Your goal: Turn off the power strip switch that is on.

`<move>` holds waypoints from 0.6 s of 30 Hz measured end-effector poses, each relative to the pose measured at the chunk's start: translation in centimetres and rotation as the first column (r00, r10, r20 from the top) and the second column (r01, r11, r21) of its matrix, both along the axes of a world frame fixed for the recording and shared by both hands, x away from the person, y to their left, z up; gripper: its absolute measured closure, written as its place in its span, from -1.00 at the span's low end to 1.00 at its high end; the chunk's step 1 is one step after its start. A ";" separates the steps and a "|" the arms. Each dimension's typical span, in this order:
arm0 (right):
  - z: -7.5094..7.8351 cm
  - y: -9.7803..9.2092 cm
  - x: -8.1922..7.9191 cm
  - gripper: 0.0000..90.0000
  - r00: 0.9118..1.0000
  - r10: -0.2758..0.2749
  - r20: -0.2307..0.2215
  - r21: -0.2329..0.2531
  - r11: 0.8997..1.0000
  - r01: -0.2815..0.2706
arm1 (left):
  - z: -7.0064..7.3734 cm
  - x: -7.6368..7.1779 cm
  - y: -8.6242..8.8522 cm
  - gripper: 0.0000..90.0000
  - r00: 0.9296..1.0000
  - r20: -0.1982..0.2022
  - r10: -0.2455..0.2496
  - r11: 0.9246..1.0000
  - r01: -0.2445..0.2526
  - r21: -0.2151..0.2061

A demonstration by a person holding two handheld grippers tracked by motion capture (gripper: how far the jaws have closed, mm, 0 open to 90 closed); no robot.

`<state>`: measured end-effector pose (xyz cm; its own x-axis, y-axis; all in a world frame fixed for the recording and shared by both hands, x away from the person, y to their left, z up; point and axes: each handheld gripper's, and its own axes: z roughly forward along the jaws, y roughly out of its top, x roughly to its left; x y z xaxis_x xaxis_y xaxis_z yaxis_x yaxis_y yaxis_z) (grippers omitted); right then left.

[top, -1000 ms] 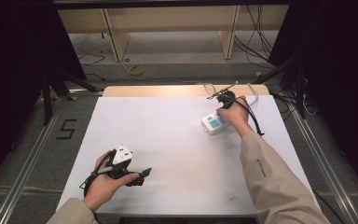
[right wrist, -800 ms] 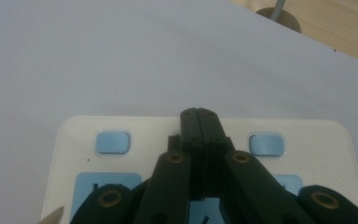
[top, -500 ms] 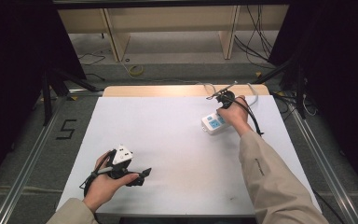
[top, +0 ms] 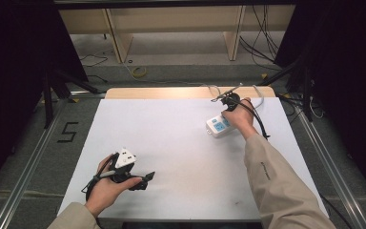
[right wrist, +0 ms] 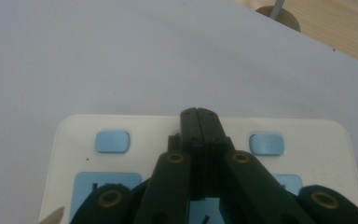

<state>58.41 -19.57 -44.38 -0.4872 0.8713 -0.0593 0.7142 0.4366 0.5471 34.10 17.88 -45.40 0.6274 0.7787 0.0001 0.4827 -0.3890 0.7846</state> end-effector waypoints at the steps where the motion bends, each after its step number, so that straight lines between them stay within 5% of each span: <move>1: 0.0 0.0 0.0 1.00 1.000 0.001 0.000 -0.001 1.000 -0.001 | 0.0 0.0 0.0 -0.83 1.000 -0.001 0.000 1.000 0.000 0.000; 18: 0.0 0.0 -0.1 1.00 1.000 0.008 0.007 -0.003 1.000 -0.008 | 0.0 0.0 0.0 -0.83 1.000 -0.001 0.000 1.000 0.000 0.002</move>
<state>58.33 -19.53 -44.39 -0.4935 0.8673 -0.0651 0.7072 0.4437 0.5505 34.13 17.91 -45.39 0.6277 0.7784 0.0011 0.4833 -0.3909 0.7833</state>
